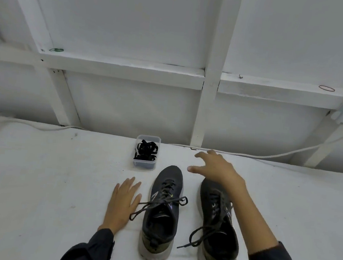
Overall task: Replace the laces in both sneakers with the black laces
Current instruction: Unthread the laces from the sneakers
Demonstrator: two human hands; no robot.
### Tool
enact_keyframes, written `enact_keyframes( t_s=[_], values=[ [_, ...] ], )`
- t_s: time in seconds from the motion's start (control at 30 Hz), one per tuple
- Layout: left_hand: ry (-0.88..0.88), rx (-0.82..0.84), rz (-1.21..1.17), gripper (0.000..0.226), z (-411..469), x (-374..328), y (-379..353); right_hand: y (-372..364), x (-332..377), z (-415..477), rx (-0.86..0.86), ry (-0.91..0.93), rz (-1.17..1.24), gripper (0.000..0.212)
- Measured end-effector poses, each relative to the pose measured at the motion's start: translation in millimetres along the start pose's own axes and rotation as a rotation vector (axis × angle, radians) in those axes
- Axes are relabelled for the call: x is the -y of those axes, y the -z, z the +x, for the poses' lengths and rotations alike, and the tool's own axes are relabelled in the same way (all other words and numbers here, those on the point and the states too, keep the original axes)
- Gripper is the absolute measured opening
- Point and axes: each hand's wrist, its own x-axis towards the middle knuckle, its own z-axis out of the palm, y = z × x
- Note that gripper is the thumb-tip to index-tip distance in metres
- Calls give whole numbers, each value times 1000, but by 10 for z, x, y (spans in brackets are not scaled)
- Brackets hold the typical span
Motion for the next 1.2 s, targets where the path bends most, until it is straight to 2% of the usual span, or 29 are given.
enact_keyframes(
  t_s=[0.13, 0.3, 0.37, 0.57, 0.73, 0.87, 1.07, 1.2],
  values=[
    [20, -34, -39, 69, 24, 20, -18, -81, 340, 632, 22, 220, -79, 55],
    [36, -62, -70, 68, 32, 17, -31, -441, 576, 1154, 62, 431, -349, 83],
    [36, -74, -63, 66, 37, 23, -44, -561, 585, 1303, 12, 481, -492, 83],
    [33, -93, -64, 63, 52, 34, -55, -701, 502, 1558, -152, 572, -583, 35],
    [36, -94, -62, 66, 40, 28, -48, -603, 208, 1468, -227, 632, -598, 19],
    [34, -85, -49, 67, 36, 64, -56, -535, -249, 1305, -217, 592, -552, 18],
    [24, -89, -55, 67, 49, 101, -76, -404, -1031, 927, -259, 378, -489, 28],
    [5, -81, -50, 67, 56, 94, -79, -372, -1522, 644, -380, 258, -413, 14]
  ],
)
